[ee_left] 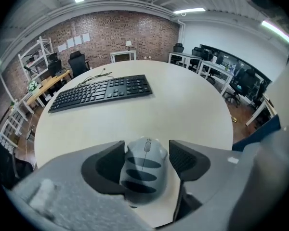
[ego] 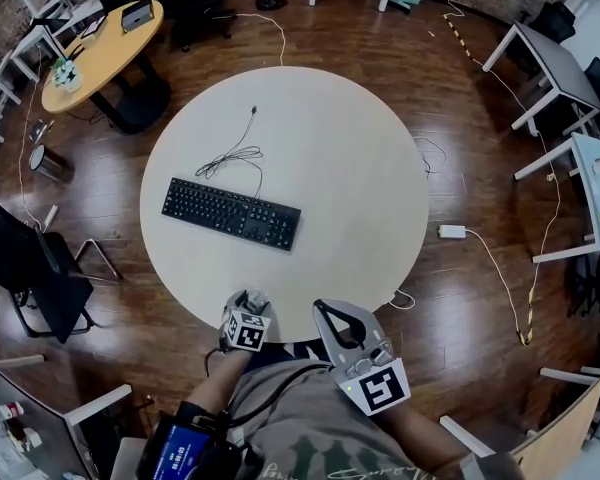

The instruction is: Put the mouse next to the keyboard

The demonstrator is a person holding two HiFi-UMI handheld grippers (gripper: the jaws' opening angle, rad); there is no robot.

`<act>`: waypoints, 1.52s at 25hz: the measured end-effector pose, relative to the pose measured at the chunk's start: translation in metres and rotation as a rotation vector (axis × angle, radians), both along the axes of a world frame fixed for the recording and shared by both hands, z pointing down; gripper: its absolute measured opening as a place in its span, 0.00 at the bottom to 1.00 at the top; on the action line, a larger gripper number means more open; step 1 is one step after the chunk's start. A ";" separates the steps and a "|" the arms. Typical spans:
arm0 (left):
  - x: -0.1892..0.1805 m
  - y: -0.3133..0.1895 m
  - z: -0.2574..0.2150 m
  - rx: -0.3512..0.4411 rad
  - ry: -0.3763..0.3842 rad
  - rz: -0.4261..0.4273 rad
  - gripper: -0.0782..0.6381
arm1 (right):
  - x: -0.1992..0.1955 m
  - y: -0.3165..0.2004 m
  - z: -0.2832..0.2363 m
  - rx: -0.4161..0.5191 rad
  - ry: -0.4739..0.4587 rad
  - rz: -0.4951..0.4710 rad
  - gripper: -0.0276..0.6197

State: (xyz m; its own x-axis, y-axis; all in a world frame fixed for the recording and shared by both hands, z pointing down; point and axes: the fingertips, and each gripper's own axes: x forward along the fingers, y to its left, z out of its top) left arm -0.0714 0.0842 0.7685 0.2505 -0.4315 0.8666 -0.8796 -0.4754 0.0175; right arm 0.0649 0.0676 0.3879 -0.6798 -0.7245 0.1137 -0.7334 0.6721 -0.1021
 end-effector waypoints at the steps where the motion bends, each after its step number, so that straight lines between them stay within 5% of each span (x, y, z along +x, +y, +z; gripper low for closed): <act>1: 0.010 0.003 0.001 -0.012 0.003 0.011 0.52 | 0.005 -0.001 0.000 0.002 -0.007 0.006 0.05; 21: 0.177 -0.078 0.002 0.002 0.009 0.266 0.52 | 0.113 -0.020 0.028 -0.061 -0.039 0.190 0.05; 38: 0.251 -0.211 0.005 0.092 -0.064 0.420 0.52 | 0.164 -0.035 0.047 -0.114 0.008 0.299 0.05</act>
State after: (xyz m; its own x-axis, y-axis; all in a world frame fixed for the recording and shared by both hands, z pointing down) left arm 0.1798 -0.1267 0.7736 0.3680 -0.3801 0.8486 -0.6077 -0.7890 -0.0899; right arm 0.2290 0.0326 0.4347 -0.4373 -0.8743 0.2105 -0.8978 0.4111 -0.1578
